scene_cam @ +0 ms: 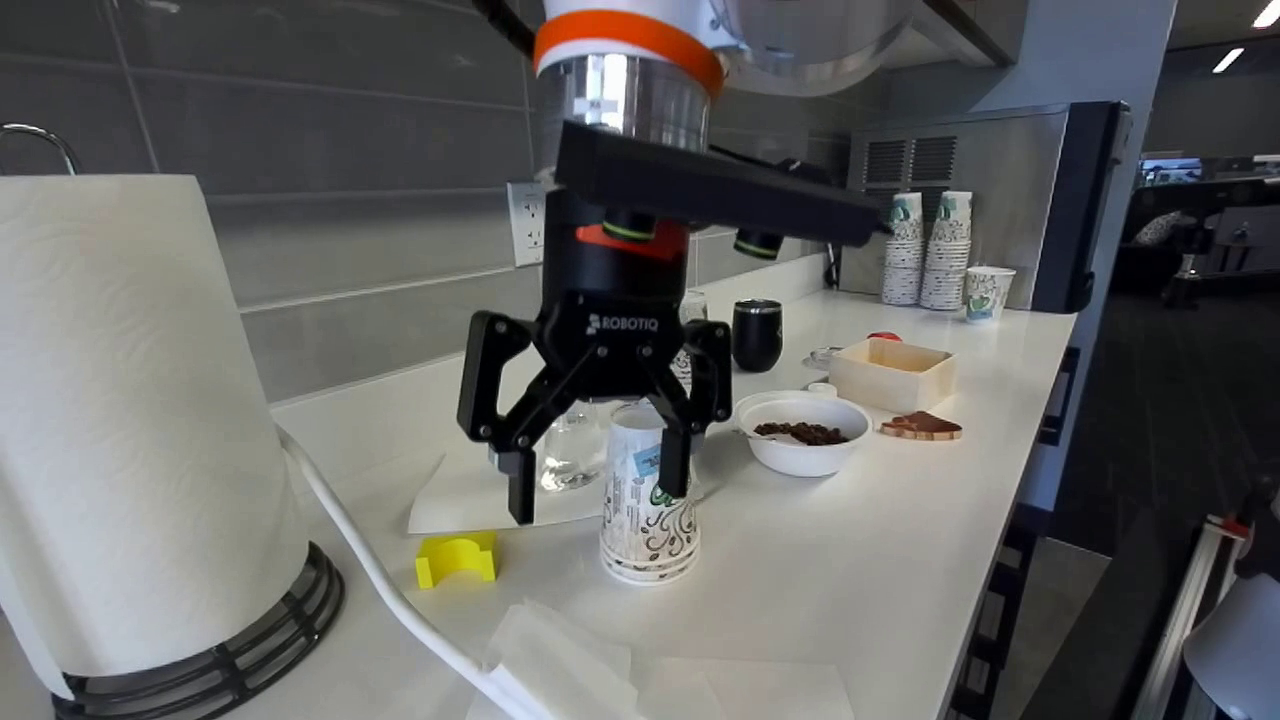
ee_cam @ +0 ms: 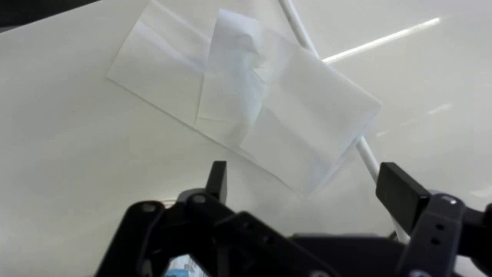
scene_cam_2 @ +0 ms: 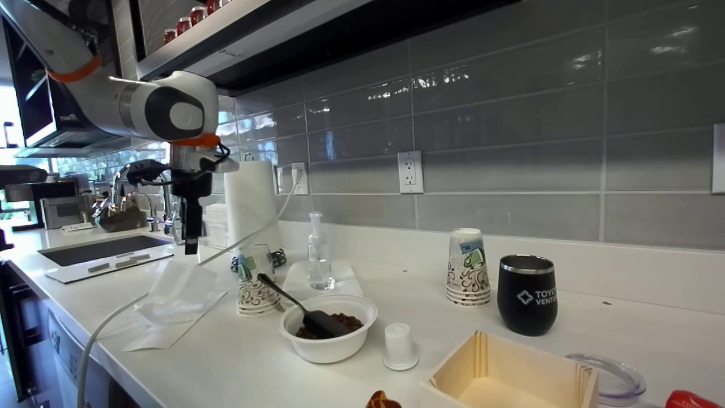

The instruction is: Use one white napkin to wipe the counter.

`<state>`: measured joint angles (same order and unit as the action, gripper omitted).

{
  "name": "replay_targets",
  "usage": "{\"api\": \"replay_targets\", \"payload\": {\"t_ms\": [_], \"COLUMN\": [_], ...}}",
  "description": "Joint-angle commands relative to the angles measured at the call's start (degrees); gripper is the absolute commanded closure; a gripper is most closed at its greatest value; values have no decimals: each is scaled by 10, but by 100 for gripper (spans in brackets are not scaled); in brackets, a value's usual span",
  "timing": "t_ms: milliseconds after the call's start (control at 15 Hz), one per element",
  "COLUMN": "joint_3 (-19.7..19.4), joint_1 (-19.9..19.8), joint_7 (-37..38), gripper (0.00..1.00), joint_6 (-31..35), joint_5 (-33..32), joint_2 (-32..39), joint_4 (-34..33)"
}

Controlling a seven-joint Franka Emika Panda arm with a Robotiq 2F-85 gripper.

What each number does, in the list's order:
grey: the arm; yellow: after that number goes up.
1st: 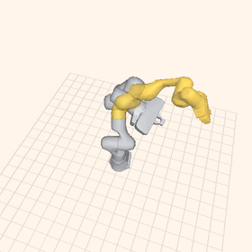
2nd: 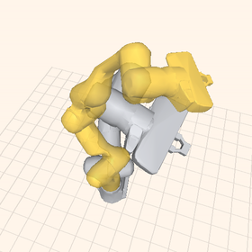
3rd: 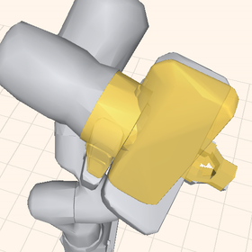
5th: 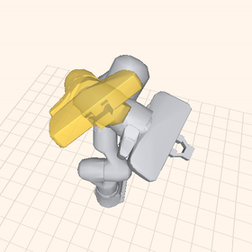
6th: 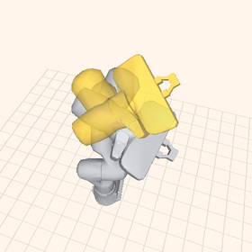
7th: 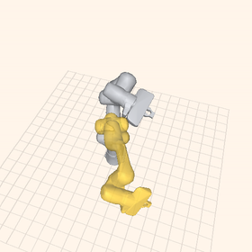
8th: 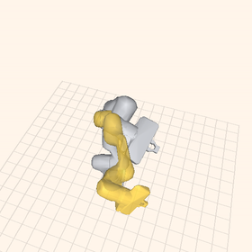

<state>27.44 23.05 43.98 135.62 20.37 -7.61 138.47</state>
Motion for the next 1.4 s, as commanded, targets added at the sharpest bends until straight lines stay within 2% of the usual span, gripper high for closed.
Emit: {"api": "replay_targets", "payload": {"t_ms": [0,200,400,867,933,1000,1200,1333], "joint_3": [0,-1,1,-7,-8,-9,-17,-22], "joint_1": [9,16,25,45,48,50,59,64], "joint_7": [25,30,45,120,127,132,153,167], "gripper": [0,0,0,0,25,26,51,65], "joint_6": [23,47,100,208,217,224,240,247], "joint_5": [21,48,61,31,29,27,15,5], "joint_2": [42,73,100,158,164,169,179,182], "joint_4": [0,8,18,36,37,37,37,37]}}
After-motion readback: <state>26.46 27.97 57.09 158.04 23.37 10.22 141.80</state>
